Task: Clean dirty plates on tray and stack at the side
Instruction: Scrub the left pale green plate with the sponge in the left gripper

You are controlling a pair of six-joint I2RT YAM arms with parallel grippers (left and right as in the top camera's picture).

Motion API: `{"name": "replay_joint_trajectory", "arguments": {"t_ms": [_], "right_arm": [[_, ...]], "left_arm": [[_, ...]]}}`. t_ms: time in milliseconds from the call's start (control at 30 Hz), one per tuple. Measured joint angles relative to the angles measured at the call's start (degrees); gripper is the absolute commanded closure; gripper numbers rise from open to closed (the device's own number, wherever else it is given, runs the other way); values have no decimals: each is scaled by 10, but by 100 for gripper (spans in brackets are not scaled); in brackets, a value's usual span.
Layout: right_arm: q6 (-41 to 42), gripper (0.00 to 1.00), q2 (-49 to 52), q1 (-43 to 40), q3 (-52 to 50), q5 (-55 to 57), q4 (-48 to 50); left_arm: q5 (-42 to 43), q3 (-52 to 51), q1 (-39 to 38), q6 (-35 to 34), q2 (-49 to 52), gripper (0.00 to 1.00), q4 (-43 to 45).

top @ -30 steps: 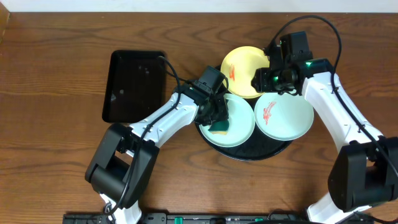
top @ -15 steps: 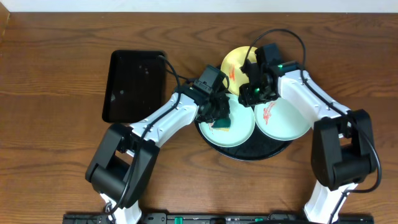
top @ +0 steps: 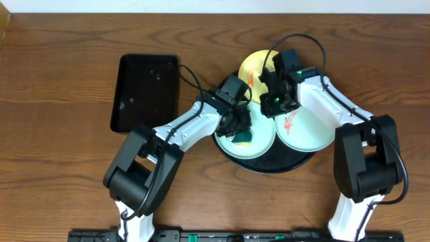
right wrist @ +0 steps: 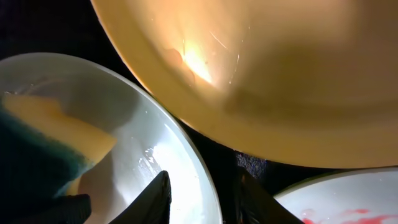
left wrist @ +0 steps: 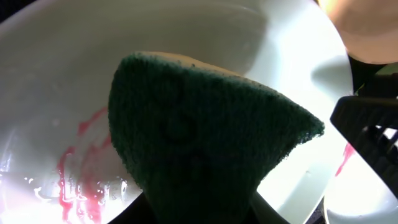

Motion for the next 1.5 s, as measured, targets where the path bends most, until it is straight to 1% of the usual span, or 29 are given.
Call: {"name": "replay_joint_trajectory", "arguments": {"t_ms": [167,233,300,333,467,600,833,1033,1267,1300,1400,1467,1500], "right_arm": [[0,78,26,0,0,2,-5],[-3,84,28,0,3,3,-4],[-5,90,29,0,3,3,-4],[-4,91,30,0,3,4,-4],[-4,92,30,0,3,3,-5],[-4,92,30,0,3,2,-5],[-4,91,30,0,3,2,-5],[-4,91,30,0,3,2,-6],[-4,91,30,0,3,2,-6],[-4,91,30,0,3,2,-6],[-4,91,30,0,3,2,-6],[-4,91,30,0,3,2,-7],[-4,91,30,0,3,2,-7]], "left_arm": [[0,0,0,0,0,68,0],[0,0,0,0,0,67,0],[0,0,0,1,0,57,0],[0,0,0,1,0,52,0],[3,0,0,-3,0,41,2],[8,0,0,-4,0,39,6],[10,0,0,17,-5,35,7],[-19,0,0,32,-21,35,6],[-33,0,-9,48,-24,35,-10],[-34,0,-12,49,-24,36,-10],[-35,0,-20,49,-23,59,-11],[-35,0,-22,57,-21,73,-11],[-35,0,-22,61,-20,78,-11]]}}
